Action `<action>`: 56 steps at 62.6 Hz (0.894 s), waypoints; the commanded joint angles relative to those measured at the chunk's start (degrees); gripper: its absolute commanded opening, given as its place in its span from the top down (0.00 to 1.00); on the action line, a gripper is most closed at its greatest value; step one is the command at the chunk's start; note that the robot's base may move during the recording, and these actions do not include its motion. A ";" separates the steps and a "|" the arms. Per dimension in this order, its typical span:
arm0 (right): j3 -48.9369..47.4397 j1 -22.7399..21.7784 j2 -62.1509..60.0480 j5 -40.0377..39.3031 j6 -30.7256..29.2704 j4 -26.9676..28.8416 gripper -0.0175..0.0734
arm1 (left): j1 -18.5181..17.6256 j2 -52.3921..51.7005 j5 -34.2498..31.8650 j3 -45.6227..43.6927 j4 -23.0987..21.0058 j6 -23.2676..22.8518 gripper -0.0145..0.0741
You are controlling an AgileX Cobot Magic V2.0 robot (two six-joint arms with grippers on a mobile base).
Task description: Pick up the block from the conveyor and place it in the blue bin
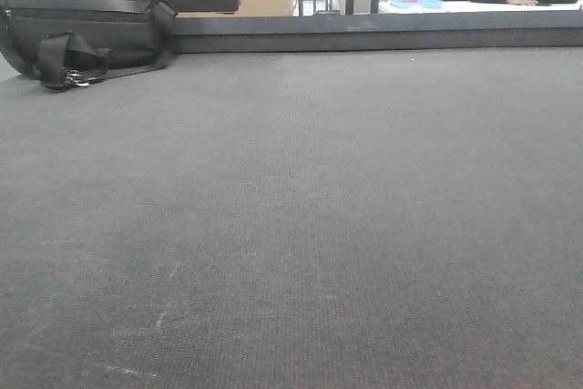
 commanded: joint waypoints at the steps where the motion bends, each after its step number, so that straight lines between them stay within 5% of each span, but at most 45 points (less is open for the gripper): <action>1: -0.01 0.07 0.43 -1.24 0.03 -0.28 0.99 | 0.05 -0.30 -1.07 -0.16 0.16 -0.50 0.96; 56: -0.01 0.07 0.43 -1.24 0.03 -0.28 0.99 | 0.05 -0.30 -3.45 -0.16 0.16 -0.50 0.96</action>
